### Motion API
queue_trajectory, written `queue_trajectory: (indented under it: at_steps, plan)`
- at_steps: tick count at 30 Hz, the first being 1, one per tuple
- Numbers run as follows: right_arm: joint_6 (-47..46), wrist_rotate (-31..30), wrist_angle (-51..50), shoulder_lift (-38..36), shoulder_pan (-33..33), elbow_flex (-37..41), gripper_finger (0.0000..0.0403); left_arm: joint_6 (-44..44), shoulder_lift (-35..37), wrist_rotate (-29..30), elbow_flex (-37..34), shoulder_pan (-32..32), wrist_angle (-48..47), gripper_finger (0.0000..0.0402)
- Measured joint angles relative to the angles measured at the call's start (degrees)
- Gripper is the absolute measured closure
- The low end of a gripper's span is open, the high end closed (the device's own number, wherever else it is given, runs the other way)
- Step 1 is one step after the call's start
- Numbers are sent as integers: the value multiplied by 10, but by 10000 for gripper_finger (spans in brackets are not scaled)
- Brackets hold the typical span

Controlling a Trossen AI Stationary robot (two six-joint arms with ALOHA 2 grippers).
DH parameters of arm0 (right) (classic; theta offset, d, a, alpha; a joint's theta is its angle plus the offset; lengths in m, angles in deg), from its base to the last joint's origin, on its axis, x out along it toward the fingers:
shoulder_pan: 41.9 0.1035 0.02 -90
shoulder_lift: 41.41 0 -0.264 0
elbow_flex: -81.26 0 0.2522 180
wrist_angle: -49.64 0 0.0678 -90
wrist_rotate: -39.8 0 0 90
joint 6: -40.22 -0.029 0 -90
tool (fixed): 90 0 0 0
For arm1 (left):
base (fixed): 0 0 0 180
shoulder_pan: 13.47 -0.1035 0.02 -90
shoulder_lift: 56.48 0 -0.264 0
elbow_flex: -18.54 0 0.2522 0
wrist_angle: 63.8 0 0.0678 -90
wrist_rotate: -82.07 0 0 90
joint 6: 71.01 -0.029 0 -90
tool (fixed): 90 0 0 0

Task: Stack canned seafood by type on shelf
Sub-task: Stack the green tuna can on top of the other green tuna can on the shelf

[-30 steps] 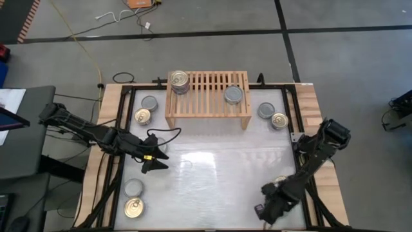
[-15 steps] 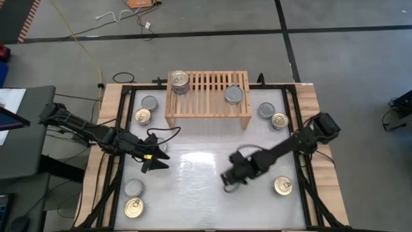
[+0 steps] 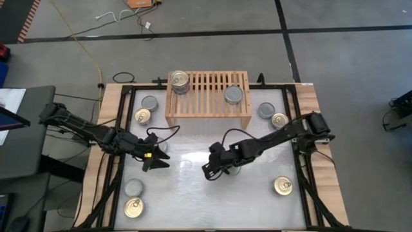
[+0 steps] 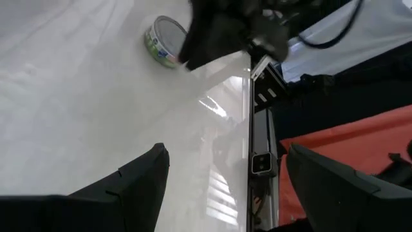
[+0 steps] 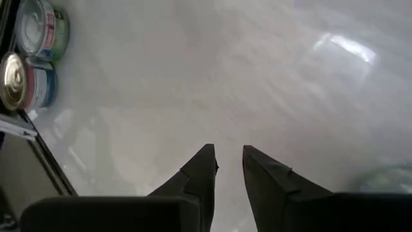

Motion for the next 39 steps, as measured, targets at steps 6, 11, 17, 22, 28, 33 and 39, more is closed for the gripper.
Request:
queue_trajectory:
  at_steps: [6, 11, 17, 22, 28, 33, 39]
  plan:
    - [-27, -49, -136, -67, 18, -22, 297, 21, 0, 43, 0, 0, -1, 103]
    - [-130, -127, -272, -125, 74, -22, 297, 63, 0, 78, 0, 0, -4, 103]
    - [-213, -147, -370, -154, 151, -14, 297, 67, -30, 82, 0, 0, 3, 103]
    - [-300, -147, -370, -185, 192, 60, 297, 65, -96, 127, 8, 0, 66, 103]
    - [-364, -204, -272, -280, 230, 194, 297, 43, -189, 144, 69, -13, 85, 103]
    - [-288, -209, -132, -382, 205, 320, 297, 43, -270, 143, 127, -42, 86, 103]
    - [-249, -210, -6, -443, 158, 424, 297, 34, -381, 122, 209, -59, 84, 103]
